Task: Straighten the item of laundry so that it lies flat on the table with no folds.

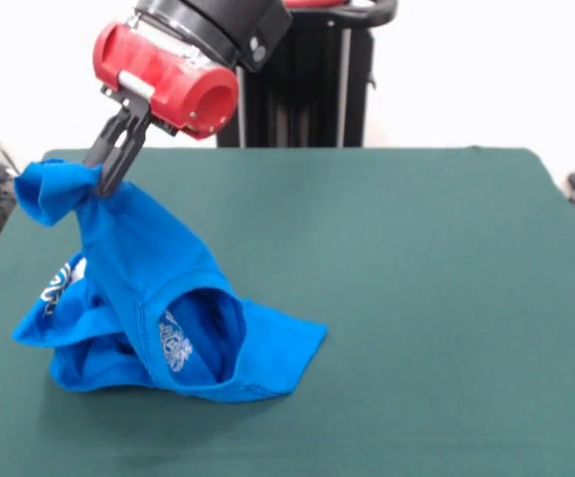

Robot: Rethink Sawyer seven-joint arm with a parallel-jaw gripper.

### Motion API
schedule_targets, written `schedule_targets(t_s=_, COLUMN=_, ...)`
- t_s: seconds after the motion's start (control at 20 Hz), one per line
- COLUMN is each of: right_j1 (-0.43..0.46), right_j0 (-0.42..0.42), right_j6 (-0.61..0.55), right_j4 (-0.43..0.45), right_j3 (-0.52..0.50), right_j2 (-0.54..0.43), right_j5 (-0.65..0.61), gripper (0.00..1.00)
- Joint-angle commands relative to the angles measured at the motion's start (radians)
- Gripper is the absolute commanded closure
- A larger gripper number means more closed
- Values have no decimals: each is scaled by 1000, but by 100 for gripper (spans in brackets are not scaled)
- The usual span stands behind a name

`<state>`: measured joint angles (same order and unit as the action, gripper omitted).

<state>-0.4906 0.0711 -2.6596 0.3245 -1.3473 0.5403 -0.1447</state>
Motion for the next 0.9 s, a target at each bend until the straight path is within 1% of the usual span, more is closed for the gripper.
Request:
schedule_targets(t_s=0.05, right_j1=19, right_j0=-39, right_j6=-25, right_j4=-29, right_j3=-40, right_j2=-206, right_j5=8, gripper=100)
schedule_targets(t_s=0.1, right_j1=2, right_j0=-45, right_j6=-17, right_j4=-32, right_j3=-60, right_j2=-228, right_j5=-9, gripper=100)
schedule_targets(t_s=0.2, right_j1=-13, right_j0=7, right_j6=-54, right_j4=-66, right_j3=-81, right_j2=-196, right_j5=-86, gripper=100)
schedule_targets(t_s=0.4, right_j1=-80, right_j0=99, right_j6=-79, right_j4=-139, right_j3=-101, right_j2=-161, right_j5=-350, gripper=100)
schedule_targets(t_s=0.45, right_j1=-105, right_j0=102, right_j6=-69, right_j4=-153, right_j3=-107, right_j2=-171, right_j5=-399, gripper=100)
schedule_targets(t_s=0.65, right_j1=-188, right_j0=86, right_j6=-25, right_j4=-210, right_j3=-139, right_j2=-236, right_j5=-499, gripper=100)
schedule_targets(t_s=0.9, right_j1=-213, right_j0=94, right_j6=-31, right_j4=-259, right_j3=-134, right_j2=-261, right_j5=-558, gripper=100)
